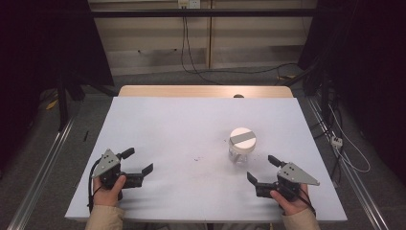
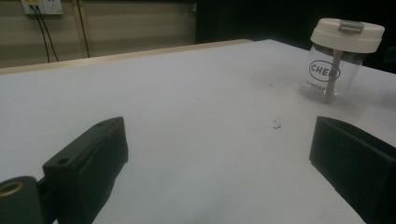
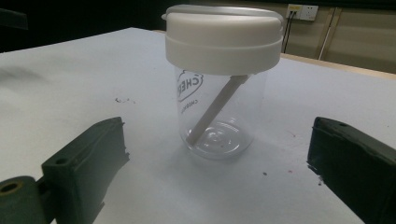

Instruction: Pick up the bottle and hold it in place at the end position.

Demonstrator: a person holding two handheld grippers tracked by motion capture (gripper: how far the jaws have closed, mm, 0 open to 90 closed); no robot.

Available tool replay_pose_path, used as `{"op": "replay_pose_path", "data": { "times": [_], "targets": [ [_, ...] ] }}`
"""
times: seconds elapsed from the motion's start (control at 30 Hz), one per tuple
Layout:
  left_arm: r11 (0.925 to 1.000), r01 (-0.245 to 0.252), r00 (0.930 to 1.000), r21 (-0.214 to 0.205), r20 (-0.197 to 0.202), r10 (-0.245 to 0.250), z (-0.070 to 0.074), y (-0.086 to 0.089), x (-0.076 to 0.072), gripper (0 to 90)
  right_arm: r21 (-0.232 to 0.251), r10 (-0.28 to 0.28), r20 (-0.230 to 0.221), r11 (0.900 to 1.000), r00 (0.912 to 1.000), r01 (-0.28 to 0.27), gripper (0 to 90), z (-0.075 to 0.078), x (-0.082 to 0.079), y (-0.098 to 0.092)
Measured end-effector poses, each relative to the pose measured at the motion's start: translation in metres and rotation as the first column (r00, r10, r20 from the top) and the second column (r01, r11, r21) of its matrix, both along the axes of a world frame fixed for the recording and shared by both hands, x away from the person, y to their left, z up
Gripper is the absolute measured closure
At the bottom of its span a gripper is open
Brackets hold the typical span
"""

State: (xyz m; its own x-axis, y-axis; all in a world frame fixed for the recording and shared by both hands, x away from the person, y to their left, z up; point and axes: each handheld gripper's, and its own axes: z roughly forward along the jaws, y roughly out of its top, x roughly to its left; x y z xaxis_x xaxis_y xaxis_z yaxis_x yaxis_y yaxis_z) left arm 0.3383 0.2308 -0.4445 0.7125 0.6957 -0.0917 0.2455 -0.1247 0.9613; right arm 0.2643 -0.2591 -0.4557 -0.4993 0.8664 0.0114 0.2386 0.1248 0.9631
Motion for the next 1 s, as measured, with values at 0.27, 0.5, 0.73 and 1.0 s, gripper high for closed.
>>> {"op": "replay_pose_path", "data": {
  "times": [0.27,0.5,0.73,1.0],
  "targets": [
    [1.0,0.0,1.0,-0.005,-0.006,0.0,0.0,0.001,0.0,4.2,-0.008,-0.002,-0.002,1.0,1.0,0.002,3.8,0.001,0.004,0.002],
    [1.0,0.005,1.0,-0.008,0.002,-0.005,0.002,-0.001,-0.001,4.3,-0.01,-0.014,-0.017,0.9999,0.9998,0.014,3.8,0.001,0.013,0.003],
    [1.0,0.003,1.0,-0.008,0.0,-0.003,0.001,-0.001,-0.001,4.3,-0.013,-0.02,-0.026,0.9997,0.9995,0.019,3.7,0.003,0.026,0.008],
    [1.0,-0.004,1.0,-0.009,-0.003,0.004,0.001,0.001,-0.003,4.3,-0.016,-0.01,-0.055,0.9998,0.9984,0.009,4.1,0.001,0.041,0.02]
  ]
}}
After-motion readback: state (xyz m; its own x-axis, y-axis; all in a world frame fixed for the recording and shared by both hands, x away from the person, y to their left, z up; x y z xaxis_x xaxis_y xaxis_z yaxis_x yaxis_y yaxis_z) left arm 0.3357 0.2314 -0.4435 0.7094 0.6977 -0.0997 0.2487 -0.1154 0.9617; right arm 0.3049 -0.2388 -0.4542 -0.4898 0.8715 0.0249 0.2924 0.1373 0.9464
